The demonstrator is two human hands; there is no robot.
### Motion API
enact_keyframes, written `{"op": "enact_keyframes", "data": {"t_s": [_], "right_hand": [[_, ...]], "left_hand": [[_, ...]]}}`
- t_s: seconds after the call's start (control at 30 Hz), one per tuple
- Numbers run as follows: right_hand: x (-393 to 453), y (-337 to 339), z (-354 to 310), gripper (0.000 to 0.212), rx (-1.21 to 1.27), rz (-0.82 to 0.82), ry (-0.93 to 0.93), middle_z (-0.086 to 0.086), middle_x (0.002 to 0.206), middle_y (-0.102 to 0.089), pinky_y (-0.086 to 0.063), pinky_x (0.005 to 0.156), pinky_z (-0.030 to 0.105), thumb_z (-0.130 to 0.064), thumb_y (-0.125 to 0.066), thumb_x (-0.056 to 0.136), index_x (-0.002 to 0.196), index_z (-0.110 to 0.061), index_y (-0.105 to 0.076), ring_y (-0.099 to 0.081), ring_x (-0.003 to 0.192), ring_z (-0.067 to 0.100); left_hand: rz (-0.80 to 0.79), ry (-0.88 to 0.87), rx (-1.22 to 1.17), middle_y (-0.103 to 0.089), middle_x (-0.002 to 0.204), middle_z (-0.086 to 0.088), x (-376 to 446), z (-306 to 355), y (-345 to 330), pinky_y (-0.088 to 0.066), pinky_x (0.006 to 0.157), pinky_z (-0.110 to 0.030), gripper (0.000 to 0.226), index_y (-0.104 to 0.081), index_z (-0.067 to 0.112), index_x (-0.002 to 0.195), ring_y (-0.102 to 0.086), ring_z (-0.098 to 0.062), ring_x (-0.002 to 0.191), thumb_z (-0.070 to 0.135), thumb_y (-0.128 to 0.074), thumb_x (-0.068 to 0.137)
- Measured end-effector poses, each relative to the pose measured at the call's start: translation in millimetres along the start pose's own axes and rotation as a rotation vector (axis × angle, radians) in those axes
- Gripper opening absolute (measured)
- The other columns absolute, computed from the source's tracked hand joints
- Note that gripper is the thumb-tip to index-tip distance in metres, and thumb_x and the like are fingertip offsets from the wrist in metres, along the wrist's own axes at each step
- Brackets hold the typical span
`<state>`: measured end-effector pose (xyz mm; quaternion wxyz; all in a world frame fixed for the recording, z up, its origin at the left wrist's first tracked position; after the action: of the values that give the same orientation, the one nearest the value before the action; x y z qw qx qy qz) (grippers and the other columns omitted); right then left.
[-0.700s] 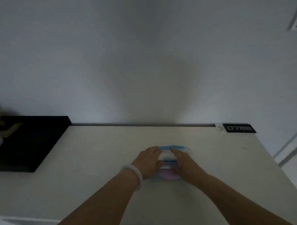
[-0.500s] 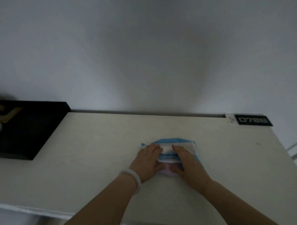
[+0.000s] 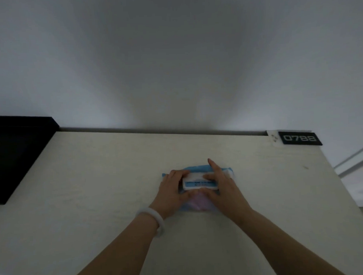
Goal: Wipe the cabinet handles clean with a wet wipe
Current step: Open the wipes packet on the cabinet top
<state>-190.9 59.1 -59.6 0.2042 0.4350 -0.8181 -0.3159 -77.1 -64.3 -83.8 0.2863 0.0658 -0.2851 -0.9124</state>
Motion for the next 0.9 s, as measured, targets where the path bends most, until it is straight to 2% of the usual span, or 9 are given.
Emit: {"op": "enact_keyframes", "data": {"t_s": [0.1,0.17,0.23,0.3,0.4,0.57,0.67,0.77,0.9], "right_hand": [[-7,1,0,0.068,0.033,0.049,0.02,-0.038,0.121,-0.044,-0.047,0.1,0.026,-0.039,-0.064,0.087,0.146,-0.024,-0.036,-0.053,0.113,0.007],[-8,4,4,0.063,0.086,0.1,-0.068,-0.018,0.117,-0.058,-0.042,0.087,0.004,-0.032,-0.06,0.092,0.148,-0.029,-0.029,-0.056,0.101,0.001],[-7,8,7,0.061,0.108,0.144,-0.16,-0.006,0.105,-0.063,-0.04,0.07,-0.001,-0.03,-0.055,0.096,0.149,-0.029,-0.025,-0.057,0.084,-0.004],[-2,9,4,0.061,0.084,0.161,-0.186,-0.004,0.092,-0.064,-0.043,0.066,0.008,-0.033,-0.053,0.097,0.15,-0.029,-0.023,-0.061,0.079,0.001],[15,18,2,0.063,0.076,0.238,-0.239,-0.003,0.104,-0.062,-0.049,0.077,0.029,-0.034,-0.054,0.096,0.149,-0.027,-0.022,-0.062,0.088,0.016],[23,38,-9,0.052,-0.078,0.384,-0.196,0.003,0.117,-0.05,-0.044,0.074,0.028,-0.017,-0.063,0.09,0.136,-0.02,-0.038,-0.059,0.093,0.019],[4,35,-13,0.036,-0.047,0.363,-0.135,-0.003,0.105,-0.047,-0.041,0.07,0.025,-0.008,-0.064,0.086,0.116,-0.017,-0.047,-0.054,0.084,0.012],[-21,18,-10,0.039,-0.076,0.244,-0.019,-0.008,0.092,-0.047,-0.038,0.066,0.018,-0.002,-0.07,0.077,0.094,-0.026,-0.045,-0.046,0.077,0.006],[-35,6,6,0.032,-0.07,0.167,-0.108,-0.005,0.084,-0.056,-0.033,0.063,0.005,-0.002,-0.07,0.076,0.087,-0.024,-0.049,-0.054,0.075,0.014]], "left_hand": [[-0.035,0.083,-0.128,-0.055,0.121,0.001,-2,-7,0,-0.049,0.1,-0.041,0.081,-0.043,0.033,0.13,-0.056,-0.017,0.112,0.076,-0.064,0.065],[-0.036,0.12,-0.146,-0.056,0.123,0.001,-7,-10,-3,-0.048,0.101,-0.042,0.08,-0.04,0.038,0.13,-0.057,-0.017,0.113,0.069,-0.07,0.062],[-0.014,0.112,-0.119,-0.056,0.127,0.003,-14,-11,-8,-0.048,0.099,-0.045,0.081,-0.037,0.044,0.13,-0.056,-0.018,0.114,0.064,-0.074,0.061],[0.007,0.105,-0.107,-0.053,0.131,0.004,-18,-12,-11,-0.048,0.099,-0.046,0.089,-0.032,0.045,0.133,-0.055,-0.018,0.116,0.06,-0.077,0.058],[0.03,0.12,-0.203,-0.049,0.129,0.004,-19,-10,-11,-0.05,0.098,-0.041,0.098,-0.028,0.046,0.134,-0.054,-0.016,0.115,0.05,-0.081,0.052],[0.331,-0.164,-0.045,-0.043,0.103,0.011,-32,27,15,-0.042,0.084,-0.021,0.036,-0.046,0.032,0.1,-0.048,-0.007,0.096,0.034,-0.067,0.072],[0.223,-0.354,0.24,-0.051,0.098,0.007,-27,48,2,-0.039,0.081,-0.03,0.015,-0.057,0.024,0.093,-0.048,-0.015,0.093,0.028,-0.061,0.08],[0.122,-0.31,0.416,-0.057,0.106,0.003,-12,50,-13,-0.045,0.08,-0.038,0.035,-0.063,0.024,0.103,-0.047,-0.019,0.098,0.045,-0.059,0.075],[-0.05,0.007,0.462,-0.044,0.125,0.004,0,37,-21,-0.031,0.091,-0.032,0.065,-0.057,0.033,0.125,-0.04,-0.021,0.117,0.059,-0.054,0.065]]}}
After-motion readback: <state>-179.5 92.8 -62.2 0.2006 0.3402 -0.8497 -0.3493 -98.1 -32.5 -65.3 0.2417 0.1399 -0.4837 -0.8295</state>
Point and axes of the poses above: each hand's wrist, its own x-axis towards the middle knuckle, its own y-axis out of the back of the hand, z = x × y, the point moved 7 cm from there along x, towards the middle knuckle
